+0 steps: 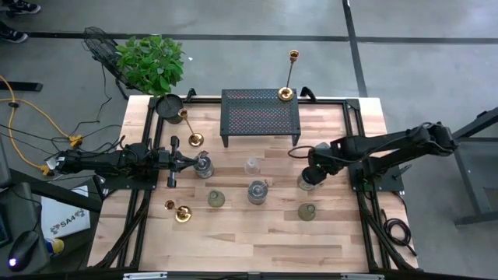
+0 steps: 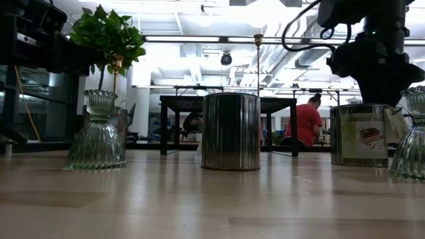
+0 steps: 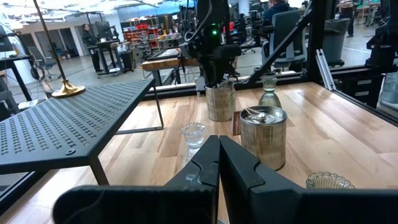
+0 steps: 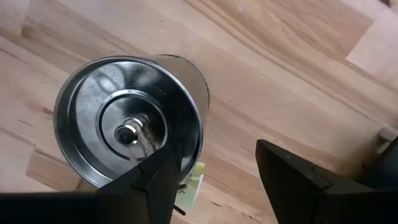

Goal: Pick & Place candle stick holders
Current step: Put the middle right silver scented candle on the shelf

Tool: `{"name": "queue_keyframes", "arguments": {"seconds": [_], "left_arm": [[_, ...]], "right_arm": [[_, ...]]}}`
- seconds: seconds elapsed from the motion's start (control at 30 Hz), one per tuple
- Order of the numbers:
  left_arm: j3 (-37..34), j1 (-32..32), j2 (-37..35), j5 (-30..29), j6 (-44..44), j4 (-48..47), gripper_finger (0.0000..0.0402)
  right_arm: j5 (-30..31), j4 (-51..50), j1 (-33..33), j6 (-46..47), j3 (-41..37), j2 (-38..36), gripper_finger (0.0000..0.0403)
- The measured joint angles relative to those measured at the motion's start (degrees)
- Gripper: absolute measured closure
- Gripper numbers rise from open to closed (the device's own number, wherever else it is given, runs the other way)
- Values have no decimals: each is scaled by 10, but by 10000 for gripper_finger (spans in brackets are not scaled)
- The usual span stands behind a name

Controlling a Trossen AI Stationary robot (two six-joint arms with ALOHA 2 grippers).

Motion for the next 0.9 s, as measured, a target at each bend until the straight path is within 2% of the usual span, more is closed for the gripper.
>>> {"name": "queue_keyframes", "arguments": {"seconds": [0.5, 0.9], "left_arm": [[0, 0, 0, 0, 0, 0, 402], [0, 0, 0, 0, 0, 0, 402]], "right_arm": [[1, 15, 0, 18, -10, 0, 204], [1, 29, 0, 19, -10, 0, 269]]}}
